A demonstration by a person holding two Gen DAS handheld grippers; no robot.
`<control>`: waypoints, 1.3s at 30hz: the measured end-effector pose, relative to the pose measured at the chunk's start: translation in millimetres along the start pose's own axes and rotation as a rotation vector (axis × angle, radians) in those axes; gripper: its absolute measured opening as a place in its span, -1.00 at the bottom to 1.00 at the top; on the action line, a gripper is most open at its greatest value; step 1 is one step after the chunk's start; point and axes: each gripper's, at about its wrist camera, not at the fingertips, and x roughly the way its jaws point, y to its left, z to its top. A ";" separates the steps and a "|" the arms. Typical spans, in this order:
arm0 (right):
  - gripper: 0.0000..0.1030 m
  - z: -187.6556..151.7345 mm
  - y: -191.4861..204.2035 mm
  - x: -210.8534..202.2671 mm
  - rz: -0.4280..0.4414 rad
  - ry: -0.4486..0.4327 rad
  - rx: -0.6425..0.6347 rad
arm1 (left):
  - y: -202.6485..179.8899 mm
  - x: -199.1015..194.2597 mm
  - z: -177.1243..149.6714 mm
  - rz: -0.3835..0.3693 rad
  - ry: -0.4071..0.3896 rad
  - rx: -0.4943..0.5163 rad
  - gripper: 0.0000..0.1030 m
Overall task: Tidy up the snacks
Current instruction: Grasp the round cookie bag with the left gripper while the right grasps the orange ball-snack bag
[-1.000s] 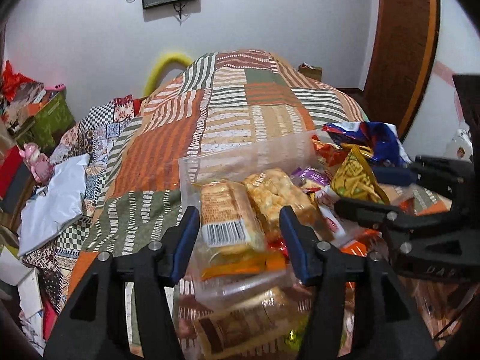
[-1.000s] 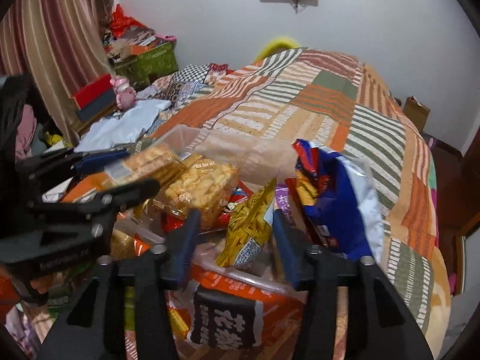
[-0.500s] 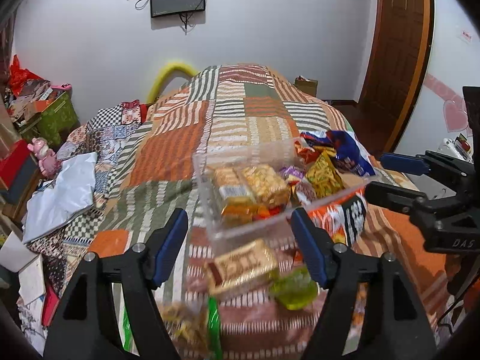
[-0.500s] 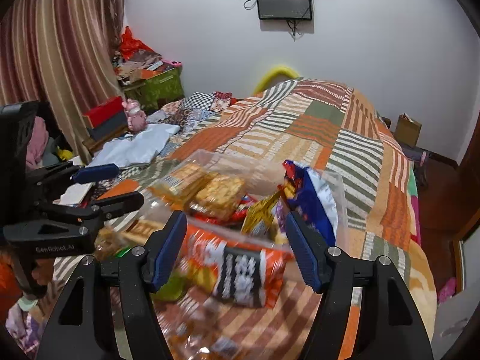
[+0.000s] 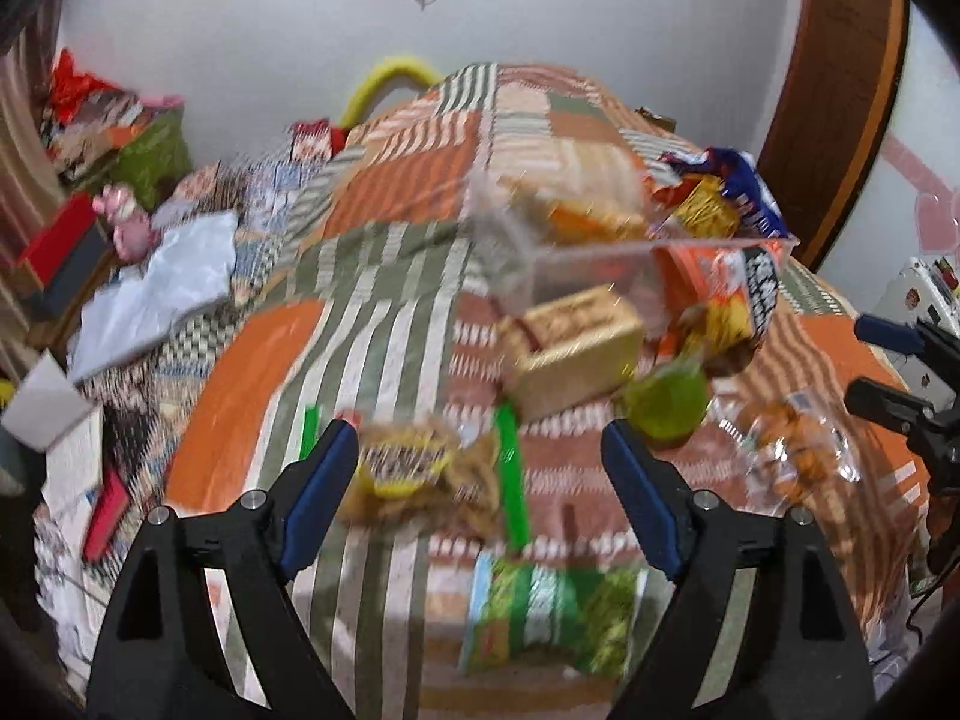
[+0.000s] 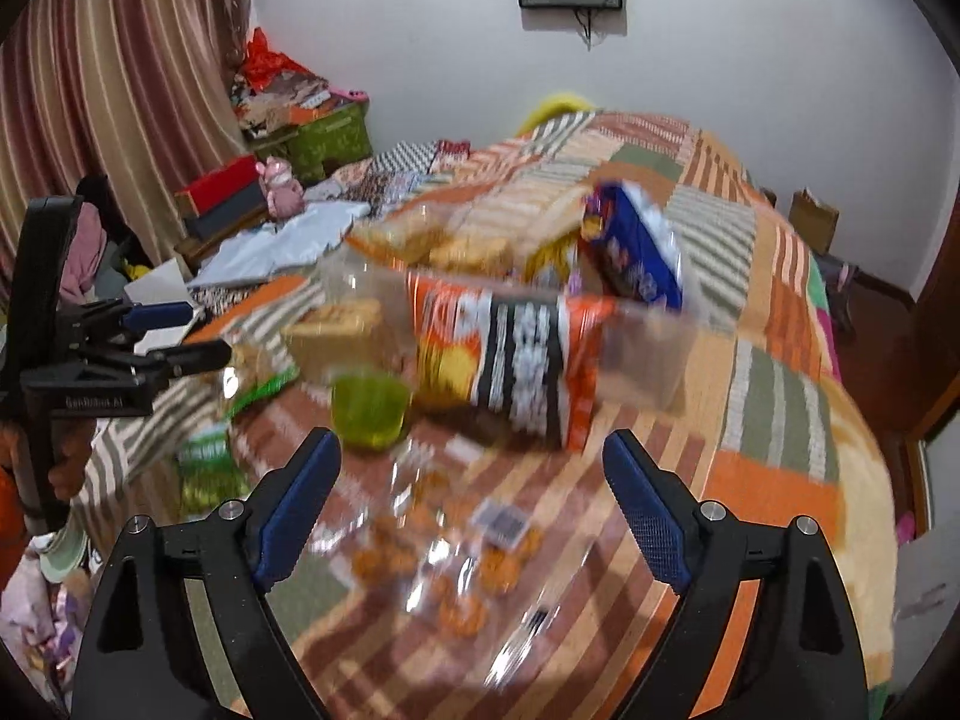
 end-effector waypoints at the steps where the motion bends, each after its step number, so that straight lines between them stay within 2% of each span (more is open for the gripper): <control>1: 0.70 -3.9 -0.1 0.9 -0.001 0.010 0.002 | 5.0 1.9 -5.5 -0.001 0.010 -0.014 0.63; 6: 0.71 -26.3 6.0 6.2 0.007 0.063 0.004 | 18.1 9.9 -23.1 0.015 0.050 -0.033 0.64; 12: 0.71 -38.7 11.8 18.6 -0.004 0.110 -0.017 | 21.5 23.1 -17.5 0.027 0.048 -0.041 0.80; 16: 0.71 -38.4 13.5 28.3 -0.002 0.139 -0.023 | 22.3 36.0 -11.0 0.041 0.045 -0.034 0.89; 23: 0.79 -32.1 18.5 38.0 0.004 0.160 -0.033 | 23.5 66.1 -9.2 0.082 0.103 -0.005 0.89; 27: 0.87 -29.5 26.1 45.0 -0.007 0.173 -0.077 | 26.6 74.8 -9.1 0.082 0.113 -0.022 0.89; 31: 0.83 -26.5 29.7 50.5 -0.019 0.180 -0.103 | 32.7 76.0 -9.0 0.092 0.103 -0.045 0.60; 32: 0.81 -25.7 29.1 50.9 -0.021 0.179 -0.104 | 32.4 74.9 -9.3 0.091 0.100 -0.046 0.58; 34: 0.64 -25.1 25.5 50.2 -0.019 0.174 -0.095 | 32.5 73.2 -10.0 0.091 0.091 -0.042 0.54; 39: 0.32 -25.4 13.9 45.3 0.013 0.160 -0.054 | 29.5 63.7 -13.1 0.107 0.065 -0.016 0.26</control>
